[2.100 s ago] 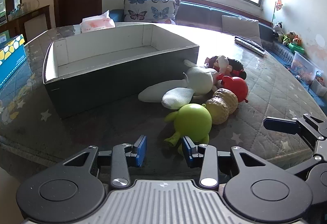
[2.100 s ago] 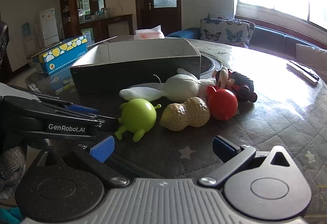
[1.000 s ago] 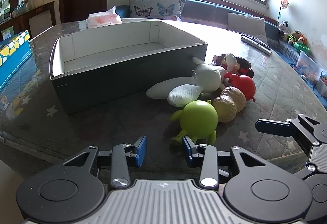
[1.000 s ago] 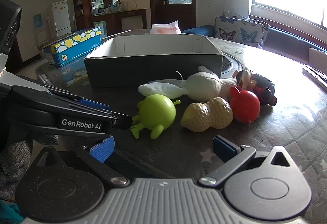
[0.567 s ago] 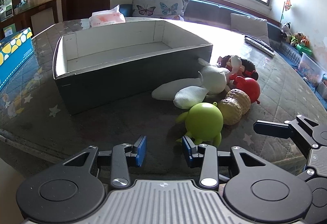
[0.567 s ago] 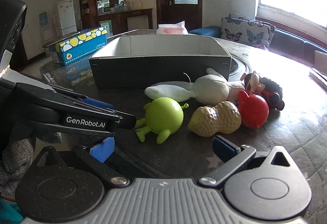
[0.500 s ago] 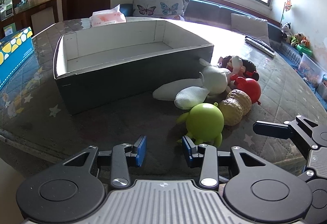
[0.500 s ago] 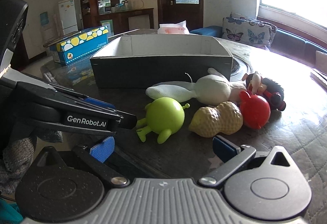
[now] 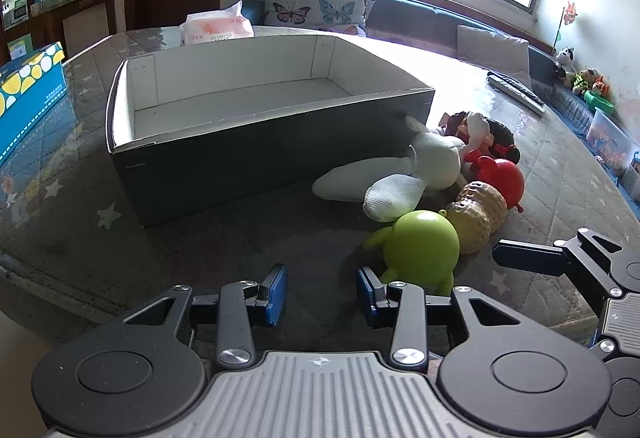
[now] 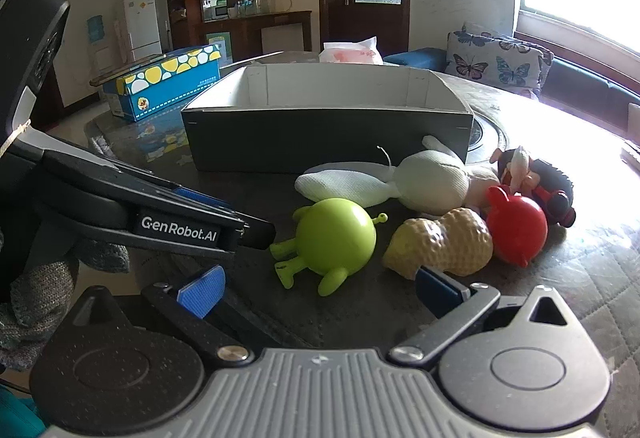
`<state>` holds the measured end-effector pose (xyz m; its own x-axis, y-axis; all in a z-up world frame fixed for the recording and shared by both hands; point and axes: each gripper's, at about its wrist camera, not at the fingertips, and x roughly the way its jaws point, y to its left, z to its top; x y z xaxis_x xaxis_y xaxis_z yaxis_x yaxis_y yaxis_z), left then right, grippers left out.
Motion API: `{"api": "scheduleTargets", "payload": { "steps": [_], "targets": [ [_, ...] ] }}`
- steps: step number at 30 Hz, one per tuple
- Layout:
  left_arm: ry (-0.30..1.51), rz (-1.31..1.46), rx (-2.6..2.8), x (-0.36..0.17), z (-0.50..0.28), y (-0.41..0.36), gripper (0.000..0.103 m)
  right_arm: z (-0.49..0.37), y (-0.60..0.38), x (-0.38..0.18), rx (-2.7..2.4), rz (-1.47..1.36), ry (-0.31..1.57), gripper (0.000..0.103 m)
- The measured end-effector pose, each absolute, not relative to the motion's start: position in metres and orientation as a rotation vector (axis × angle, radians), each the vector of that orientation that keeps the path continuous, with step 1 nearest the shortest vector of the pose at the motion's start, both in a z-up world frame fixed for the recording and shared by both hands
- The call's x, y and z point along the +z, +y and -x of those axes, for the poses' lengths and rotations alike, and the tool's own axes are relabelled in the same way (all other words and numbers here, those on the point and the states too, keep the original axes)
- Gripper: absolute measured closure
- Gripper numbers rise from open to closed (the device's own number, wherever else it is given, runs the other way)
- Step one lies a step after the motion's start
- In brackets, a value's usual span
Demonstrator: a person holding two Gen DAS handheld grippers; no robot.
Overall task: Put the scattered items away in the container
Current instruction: 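Move the left tool toward the green alien figure, then close the left tool on the green alien figure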
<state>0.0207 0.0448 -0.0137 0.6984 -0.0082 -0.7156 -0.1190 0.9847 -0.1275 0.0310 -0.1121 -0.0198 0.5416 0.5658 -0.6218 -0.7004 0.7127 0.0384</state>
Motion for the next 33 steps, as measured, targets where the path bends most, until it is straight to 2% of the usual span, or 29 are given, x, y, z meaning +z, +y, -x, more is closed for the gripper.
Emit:
{"api": "scheduleTargets", "payload": {
  "steps": [23, 33],
  "targets": [
    [0.75, 0.218, -0.16, 0.006, -0.028, 0.059, 0.063, -0.049, -0.098, -0.02, 0.791, 0.245, 0.674, 0.015],
    [0.815, 0.221, -0.303, -0.003, -0.041, 0.055, 0.063, -0.06, -0.092, -0.025, 0.81, 0.244, 0.699, 0.03]
  ]
}}
